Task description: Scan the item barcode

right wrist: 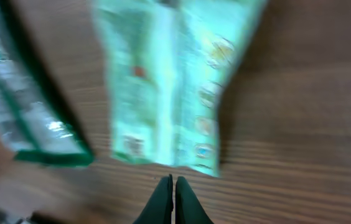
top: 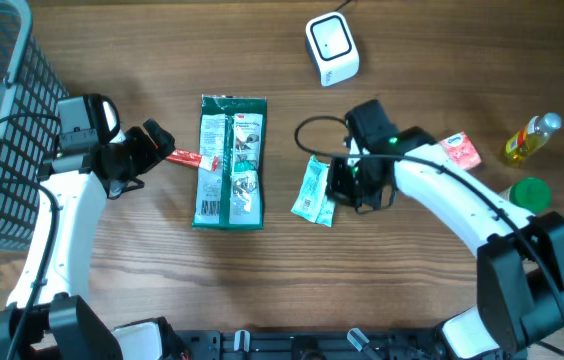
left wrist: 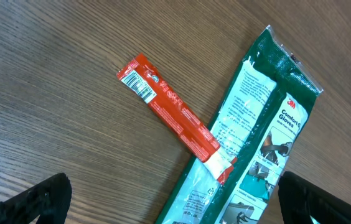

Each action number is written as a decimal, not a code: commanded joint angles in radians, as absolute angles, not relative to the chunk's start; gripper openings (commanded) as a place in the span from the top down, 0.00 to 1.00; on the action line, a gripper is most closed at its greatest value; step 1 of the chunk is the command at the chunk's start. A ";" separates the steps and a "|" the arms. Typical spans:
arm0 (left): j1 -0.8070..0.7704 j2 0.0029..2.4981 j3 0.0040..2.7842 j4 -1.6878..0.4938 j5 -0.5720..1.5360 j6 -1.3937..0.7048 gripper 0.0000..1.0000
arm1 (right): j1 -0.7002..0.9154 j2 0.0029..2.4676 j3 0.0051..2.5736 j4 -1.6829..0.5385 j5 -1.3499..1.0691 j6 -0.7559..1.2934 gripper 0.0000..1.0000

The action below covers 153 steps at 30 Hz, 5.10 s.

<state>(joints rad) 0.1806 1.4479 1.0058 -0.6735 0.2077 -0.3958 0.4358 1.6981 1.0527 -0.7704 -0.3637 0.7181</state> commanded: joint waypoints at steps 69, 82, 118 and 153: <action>0.181 1.442 1.015 -0.671 0.212 -0.401 0.00 | 0.544 1.772 1.017 -0.349 -0.067 0.804 0.96; 0.181 1.442 1.015 -0.671 0.212 -0.401 0.00 | 0.461 1.597 1.066 -0.477 -0.112 0.728 0.91; 0.181 1.442 1.015 -0.671 0.212 -0.401 0.00 | 0.374 1.657 1.068 -0.619 -0.315 0.527 0.61; 0.181 1.442 1.015 -0.671 0.212 -0.401 0.00 | 0.303 1.844 1.029 -0.476 -0.495 0.393 0.52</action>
